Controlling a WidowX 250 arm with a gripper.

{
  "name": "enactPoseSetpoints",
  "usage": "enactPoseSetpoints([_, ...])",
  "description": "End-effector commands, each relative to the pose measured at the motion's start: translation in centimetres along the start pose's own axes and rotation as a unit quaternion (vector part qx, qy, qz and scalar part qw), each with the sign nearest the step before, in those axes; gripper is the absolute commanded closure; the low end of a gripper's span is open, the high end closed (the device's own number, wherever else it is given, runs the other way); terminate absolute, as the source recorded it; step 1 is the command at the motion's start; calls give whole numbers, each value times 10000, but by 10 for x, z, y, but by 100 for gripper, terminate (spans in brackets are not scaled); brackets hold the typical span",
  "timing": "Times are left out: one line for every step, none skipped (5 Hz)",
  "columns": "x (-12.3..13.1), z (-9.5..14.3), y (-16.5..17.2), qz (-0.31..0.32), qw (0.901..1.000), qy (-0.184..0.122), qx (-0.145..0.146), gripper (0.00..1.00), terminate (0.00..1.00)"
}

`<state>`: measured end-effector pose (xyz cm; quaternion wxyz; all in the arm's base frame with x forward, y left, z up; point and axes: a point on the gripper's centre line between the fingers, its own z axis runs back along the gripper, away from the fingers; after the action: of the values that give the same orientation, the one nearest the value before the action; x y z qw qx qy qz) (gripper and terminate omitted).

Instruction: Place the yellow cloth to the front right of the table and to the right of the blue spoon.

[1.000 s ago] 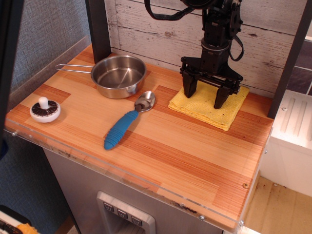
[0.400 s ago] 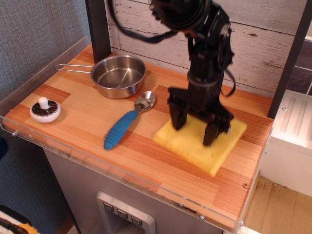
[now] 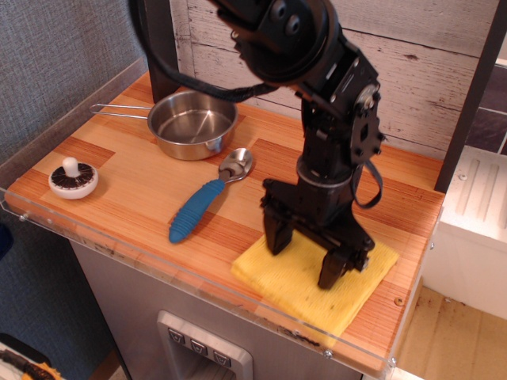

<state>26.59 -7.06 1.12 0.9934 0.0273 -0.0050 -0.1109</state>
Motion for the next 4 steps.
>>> enactPoseSetpoints([18, 21, 1, 489, 9973, -544, -18, 0, 0])
enactPoseSetpoints([31, 32, 10, 621, 9955, -717, -18, 0, 0])
enactPoseSetpoints([40, 71, 18, 512, 9925, -1111, -76, 0, 0])
enactPoseSetpoints([32, 106, 25, 336, 9922, -1191, -118, 0, 0])
